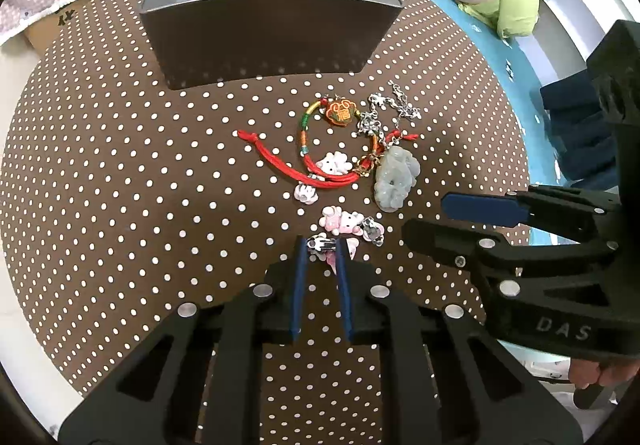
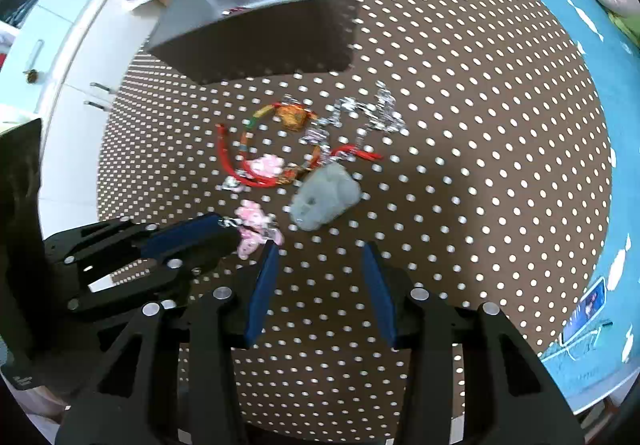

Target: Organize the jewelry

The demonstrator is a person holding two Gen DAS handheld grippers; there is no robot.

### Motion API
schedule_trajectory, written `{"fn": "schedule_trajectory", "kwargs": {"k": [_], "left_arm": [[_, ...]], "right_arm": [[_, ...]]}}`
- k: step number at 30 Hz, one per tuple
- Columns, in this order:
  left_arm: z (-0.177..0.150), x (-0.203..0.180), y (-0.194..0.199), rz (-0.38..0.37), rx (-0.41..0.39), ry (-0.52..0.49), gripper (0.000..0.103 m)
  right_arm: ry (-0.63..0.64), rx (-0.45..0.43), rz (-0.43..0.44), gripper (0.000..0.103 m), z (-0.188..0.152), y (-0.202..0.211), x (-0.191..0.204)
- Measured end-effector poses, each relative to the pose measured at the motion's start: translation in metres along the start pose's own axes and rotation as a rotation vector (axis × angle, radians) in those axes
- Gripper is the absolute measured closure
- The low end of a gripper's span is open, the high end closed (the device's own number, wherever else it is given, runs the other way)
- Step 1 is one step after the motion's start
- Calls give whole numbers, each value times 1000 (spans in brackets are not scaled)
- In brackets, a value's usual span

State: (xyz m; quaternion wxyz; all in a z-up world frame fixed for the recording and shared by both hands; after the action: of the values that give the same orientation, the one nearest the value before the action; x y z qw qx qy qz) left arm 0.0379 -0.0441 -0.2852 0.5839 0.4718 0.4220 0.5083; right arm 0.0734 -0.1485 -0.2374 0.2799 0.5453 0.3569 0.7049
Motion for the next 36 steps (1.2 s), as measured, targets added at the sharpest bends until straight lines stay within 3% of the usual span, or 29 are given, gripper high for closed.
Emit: {"fn": "schedule_trajectory", "kwargs": {"k": [2, 7, 12, 16, 23, 36], "left_arm": [[-1, 9, 4, -3, -3, 13, 88], [-3, 33, 16, -11, -19, 38, 89], [-9, 47, 29, -9, -24, 53, 89], [-17, 60, 38, -6, -29, 58, 89], [-20, 83, 60, -3, -45, 61, 89], [9, 120, 98, -10, -99, 52, 90]], "right_arm": [[18, -3, 14, 62, -1, 0, 4], [54, 17, 46, 77, -3, -10, 18], [74, 50, 18, 80, 1, -32, 30], [145, 55, -46, 92, 3, -46, 42], [118, 63, -29, 92, 13, -56, 42], [122, -30, -8, 92, 59, -19, 51]]}}
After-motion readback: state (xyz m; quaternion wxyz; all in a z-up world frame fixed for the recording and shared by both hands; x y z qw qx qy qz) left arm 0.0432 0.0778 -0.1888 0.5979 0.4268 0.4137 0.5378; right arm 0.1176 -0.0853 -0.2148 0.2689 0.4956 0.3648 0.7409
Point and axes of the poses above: each gripper's, at about its wrist camera, not at the fingertips, and y roughly against the way its jaws point, x to its left, z to its top, the point moved 1 cm from there along -y, roughly the way its jaws point, and after that the axes turned 13 degrees about z, right-handed, at the moved point
